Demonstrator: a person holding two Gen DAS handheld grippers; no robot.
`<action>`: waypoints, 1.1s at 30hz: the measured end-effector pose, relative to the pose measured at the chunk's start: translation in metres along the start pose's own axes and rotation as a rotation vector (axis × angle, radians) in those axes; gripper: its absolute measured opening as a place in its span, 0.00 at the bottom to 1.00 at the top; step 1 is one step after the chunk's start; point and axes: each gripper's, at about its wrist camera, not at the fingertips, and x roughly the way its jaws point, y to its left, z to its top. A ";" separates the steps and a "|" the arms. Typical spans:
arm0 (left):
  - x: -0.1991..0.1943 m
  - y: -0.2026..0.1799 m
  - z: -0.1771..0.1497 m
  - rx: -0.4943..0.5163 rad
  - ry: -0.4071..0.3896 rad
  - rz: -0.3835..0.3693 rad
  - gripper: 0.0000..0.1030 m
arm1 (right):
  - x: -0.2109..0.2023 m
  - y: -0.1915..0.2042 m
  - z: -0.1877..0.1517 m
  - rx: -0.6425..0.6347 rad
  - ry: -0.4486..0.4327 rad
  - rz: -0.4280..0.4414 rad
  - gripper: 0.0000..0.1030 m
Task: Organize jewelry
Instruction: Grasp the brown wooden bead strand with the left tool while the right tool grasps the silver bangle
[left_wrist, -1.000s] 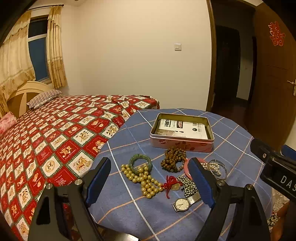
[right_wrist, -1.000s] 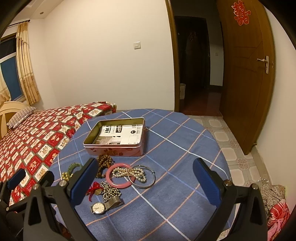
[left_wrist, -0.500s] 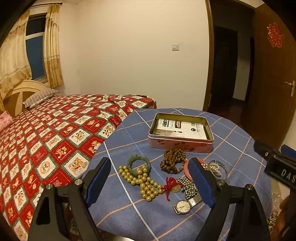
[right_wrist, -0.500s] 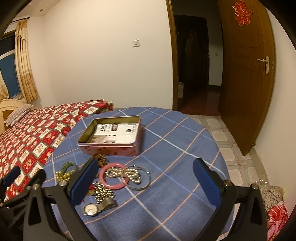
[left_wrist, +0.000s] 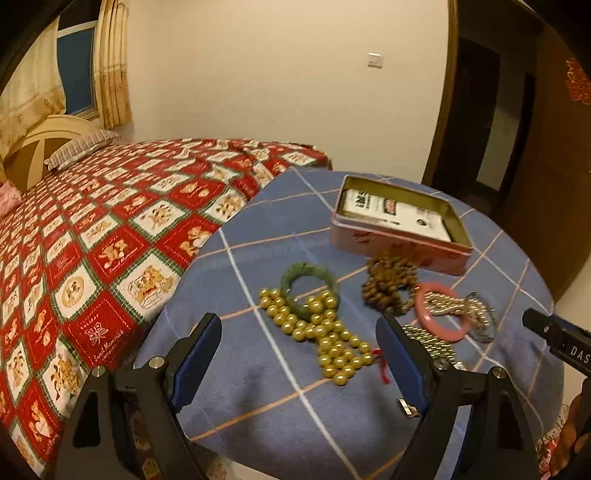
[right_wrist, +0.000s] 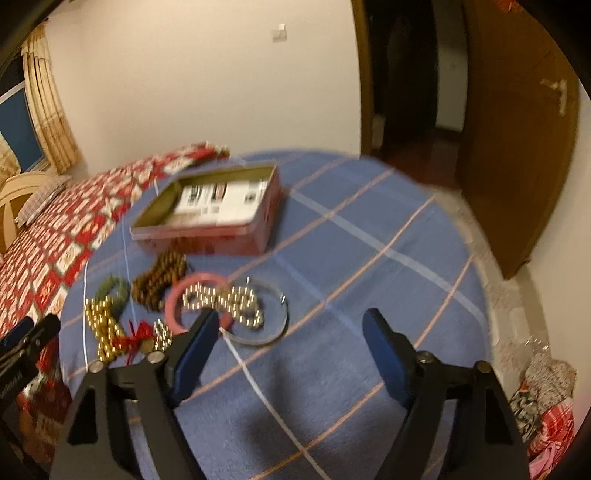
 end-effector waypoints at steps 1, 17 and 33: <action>0.002 0.001 0.000 -0.001 0.004 0.004 0.83 | 0.006 -0.001 -0.002 0.001 0.021 0.008 0.70; 0.031 0.009 -0.001 0.011 0.048 -0.001 0.83 | 0.075 0.030 0.004 -0.181 0.186 0.065 0.97; 0.047 -0.030 0.011 0.074 0.074 -0.159 0.83 | 0.064 0.009 0.011 -0.118 0.185 0.183 0.68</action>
